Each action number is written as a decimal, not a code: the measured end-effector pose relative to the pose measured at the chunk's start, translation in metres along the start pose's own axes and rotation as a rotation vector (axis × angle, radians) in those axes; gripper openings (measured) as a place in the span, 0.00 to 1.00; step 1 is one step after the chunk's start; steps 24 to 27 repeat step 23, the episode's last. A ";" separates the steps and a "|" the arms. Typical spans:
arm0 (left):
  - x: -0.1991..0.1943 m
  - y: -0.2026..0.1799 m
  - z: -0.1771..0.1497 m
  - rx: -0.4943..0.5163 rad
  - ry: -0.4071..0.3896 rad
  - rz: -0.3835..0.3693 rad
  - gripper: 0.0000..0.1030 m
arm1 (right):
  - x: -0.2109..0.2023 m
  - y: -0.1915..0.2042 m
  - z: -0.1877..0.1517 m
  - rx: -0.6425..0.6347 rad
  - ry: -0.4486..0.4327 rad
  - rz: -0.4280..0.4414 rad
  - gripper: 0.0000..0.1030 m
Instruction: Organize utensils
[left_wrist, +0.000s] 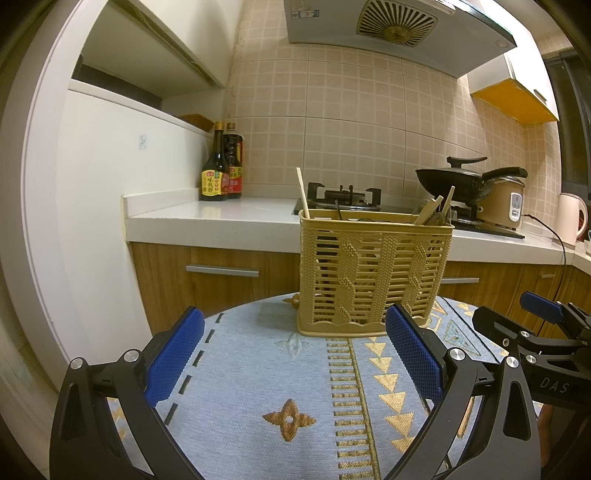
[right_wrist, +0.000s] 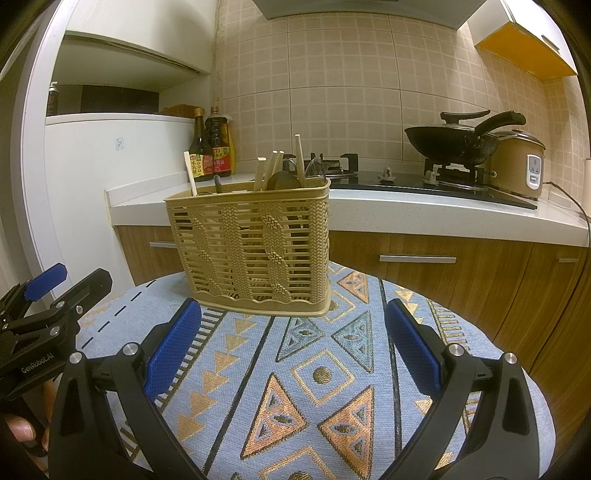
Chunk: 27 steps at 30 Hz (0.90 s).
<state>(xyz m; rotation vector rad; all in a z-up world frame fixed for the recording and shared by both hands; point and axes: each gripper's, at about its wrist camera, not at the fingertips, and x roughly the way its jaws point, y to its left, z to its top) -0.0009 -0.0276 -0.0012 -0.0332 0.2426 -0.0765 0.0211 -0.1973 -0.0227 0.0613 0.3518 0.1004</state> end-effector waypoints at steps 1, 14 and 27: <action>0.000 0.000 0.000 -0.001 0.000 0.000 0.93 | 0.000 0.000 0.000 0.000 0.000 0.000 0.92; 0.000 0.003 -0.002 -0.004 0.001 -0.021 0.93 | 0.000 0.000 0.000 0.002 0.001 0.001 0.92; 0.005 0.012 -0.001 -0.039 0.030 -0.035 0.93 | 0.000 0.000 -0.001 0.001 0.001 0.002 0.92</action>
